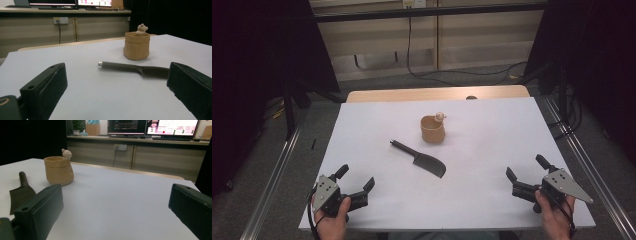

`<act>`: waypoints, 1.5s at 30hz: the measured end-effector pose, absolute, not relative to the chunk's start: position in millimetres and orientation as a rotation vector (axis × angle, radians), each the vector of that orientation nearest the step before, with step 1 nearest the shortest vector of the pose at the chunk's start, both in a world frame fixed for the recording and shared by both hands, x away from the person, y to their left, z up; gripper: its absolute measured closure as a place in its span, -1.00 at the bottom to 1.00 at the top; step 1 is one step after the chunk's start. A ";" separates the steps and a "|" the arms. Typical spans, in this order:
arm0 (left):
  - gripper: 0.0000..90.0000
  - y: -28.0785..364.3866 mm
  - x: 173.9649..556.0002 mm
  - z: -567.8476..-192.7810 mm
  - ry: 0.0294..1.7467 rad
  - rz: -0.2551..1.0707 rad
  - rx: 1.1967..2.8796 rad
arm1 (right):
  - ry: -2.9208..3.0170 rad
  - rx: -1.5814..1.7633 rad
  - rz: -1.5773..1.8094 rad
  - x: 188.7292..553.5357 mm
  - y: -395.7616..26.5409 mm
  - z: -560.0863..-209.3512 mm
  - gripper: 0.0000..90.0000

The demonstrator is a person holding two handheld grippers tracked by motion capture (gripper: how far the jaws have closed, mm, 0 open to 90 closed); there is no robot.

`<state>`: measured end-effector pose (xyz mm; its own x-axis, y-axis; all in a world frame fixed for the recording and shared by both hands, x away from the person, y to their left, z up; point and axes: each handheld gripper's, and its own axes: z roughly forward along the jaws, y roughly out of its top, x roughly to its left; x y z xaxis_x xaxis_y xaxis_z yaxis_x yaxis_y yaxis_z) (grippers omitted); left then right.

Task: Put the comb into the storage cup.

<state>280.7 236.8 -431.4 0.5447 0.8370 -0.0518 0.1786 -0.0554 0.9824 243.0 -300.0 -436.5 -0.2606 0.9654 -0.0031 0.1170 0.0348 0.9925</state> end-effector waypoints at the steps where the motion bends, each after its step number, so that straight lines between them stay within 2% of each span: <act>1: -0.93 236.8 280.7 -431.4 0.893 0.675 1.564 | 1.505 1.147 1.329 243.0 -299.7 -436.5 -1.00; 10: -0.94 238.7 282.5 -429.4 0.876 0.670 1.576 | 1.501 1.157 1.341 244.8 -301.8 -437.8 -1.00; 29: -0.91 233.7 302.4 -421.7 0.825 0.566 1.636 | 1.509 1.165 1.352 247.6 -299.6 -438.2 -1.00; 30: -0.91 233.7 305.4 -421.4 0.829 0.485 1.617 | 1.509 1.164 1.352 247.7 -299.5 -438.3 -1.00; 32: -0.91 233.3 306.3 -421.3 0.821 0.474 1.612 | 1.513 1.163 1.347 247.9 -299.7 -438.4 -1.00; 45: -0.94 223.0 326.9 -407.9 0.786 0.562 1.621 | 1.521 1.164 1.342 249.0 -297.9 -439.8 -1.00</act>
